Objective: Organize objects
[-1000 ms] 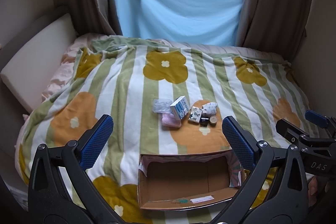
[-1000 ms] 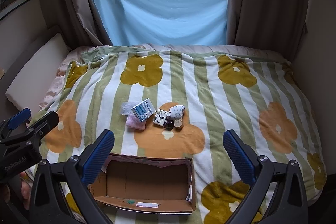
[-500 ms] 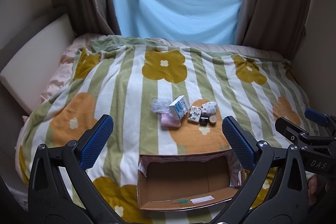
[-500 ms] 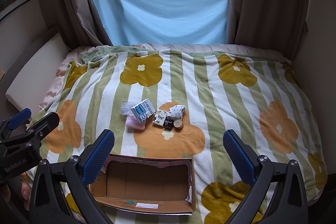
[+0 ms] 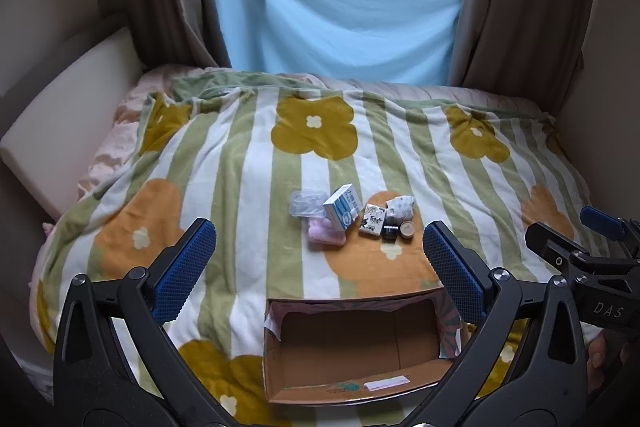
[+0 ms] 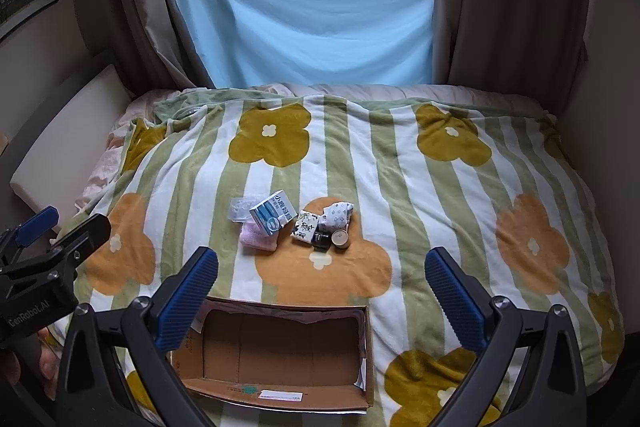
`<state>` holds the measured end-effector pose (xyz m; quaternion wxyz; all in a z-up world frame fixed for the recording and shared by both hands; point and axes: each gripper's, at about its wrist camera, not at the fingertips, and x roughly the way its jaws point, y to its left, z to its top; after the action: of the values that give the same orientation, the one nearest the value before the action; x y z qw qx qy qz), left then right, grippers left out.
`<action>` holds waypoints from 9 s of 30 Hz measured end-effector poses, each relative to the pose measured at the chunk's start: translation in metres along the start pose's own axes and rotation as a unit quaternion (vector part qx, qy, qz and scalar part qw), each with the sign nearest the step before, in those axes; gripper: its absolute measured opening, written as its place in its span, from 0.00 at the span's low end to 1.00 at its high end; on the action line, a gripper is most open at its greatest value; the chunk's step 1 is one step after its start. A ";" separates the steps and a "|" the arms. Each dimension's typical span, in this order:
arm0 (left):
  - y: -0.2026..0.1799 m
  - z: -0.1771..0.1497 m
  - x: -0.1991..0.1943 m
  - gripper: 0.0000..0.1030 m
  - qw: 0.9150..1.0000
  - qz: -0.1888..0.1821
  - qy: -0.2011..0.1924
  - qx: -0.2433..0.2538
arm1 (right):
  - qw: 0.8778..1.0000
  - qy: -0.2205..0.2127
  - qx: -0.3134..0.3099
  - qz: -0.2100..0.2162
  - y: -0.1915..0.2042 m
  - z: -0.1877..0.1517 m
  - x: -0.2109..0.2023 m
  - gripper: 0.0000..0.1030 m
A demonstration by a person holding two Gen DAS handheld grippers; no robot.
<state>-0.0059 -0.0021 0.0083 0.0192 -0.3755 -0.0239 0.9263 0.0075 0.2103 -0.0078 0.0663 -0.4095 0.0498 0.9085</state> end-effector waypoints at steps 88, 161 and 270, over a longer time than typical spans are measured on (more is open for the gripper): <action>-0.043 -0.086 0.475 0.58 0.928 -0.069 0.367 -0.001 | 0.961 0.236 0.004 0.142 -0.068 0.003 0.421 0.48; 0.007 -0.203 0.197 0.25 0.948 -0.072 0.306 -0.039 | 0.956 0.269 -0.053 0.102 0.006 -0.140 0.187 0.42; 0.045 -0.038 0.498 0.92 0.944 -0.193 0.266 0.011 | 0.886 0.117 -0.414 0.176 0.091 -0.024 0.395 0.83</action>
<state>-0.3374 -0.0195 -0.3679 0.2072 -0.5965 -0.0797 0.7713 -0.2482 0.1485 -0.3167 -0.2764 -0.4873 -0.2518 0.7891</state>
